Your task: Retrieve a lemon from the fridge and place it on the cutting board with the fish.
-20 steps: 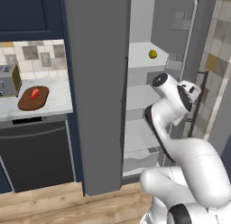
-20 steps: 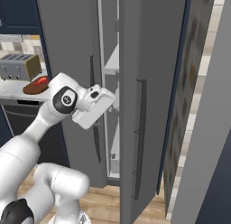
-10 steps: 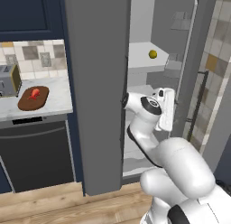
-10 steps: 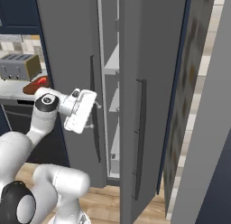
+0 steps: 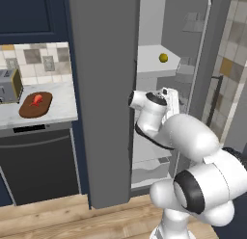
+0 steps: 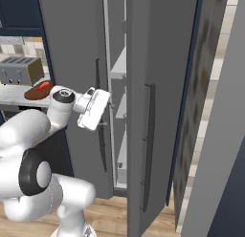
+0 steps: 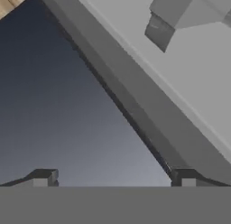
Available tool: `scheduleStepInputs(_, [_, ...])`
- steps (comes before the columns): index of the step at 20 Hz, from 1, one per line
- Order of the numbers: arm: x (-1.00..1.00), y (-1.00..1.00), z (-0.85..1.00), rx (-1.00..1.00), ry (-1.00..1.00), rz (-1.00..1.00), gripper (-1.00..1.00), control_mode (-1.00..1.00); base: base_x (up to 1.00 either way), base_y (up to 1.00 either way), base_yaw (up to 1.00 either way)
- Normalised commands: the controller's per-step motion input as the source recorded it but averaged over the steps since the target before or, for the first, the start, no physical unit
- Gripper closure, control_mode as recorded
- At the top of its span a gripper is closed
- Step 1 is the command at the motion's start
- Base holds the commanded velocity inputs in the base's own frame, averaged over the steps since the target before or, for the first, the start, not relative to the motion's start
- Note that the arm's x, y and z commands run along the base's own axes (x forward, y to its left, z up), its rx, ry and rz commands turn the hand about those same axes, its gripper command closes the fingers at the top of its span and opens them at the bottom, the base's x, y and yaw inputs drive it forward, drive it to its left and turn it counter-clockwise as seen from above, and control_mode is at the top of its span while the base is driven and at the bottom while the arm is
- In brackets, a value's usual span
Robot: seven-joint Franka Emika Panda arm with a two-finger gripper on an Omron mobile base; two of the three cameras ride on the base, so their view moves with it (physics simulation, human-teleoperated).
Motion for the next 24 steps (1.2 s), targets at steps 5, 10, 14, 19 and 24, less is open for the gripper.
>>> scheduleStepInputs(5, [0.75,-0.04,-0.04,0.0,0.22,0.01,-1.0,-1.0,0.0,0.0,0.0])
scheduleStepInputs(10, [0.45,-0.44,0.0,0.0,0.14,0.08,-1.0,-1.0,0.0,0.0,0.0])
scheduleStepInputs(14, [0.37,-0.49,0.0,0.0,0.2,0.09,-1.0,-1.0,0.0,0.0,0.0])
scheduleStepInputs(19, [0.0,-0.63,0.0,0.0,0.19,0.02,-1.0,-1.0,0.0,0.0,0.0])
scheduleStepInputs(24, [-0.5,-0.86,0.02,0.0,0.19,0.0,-1.0,-1.0,0.0,0.0,0.0])
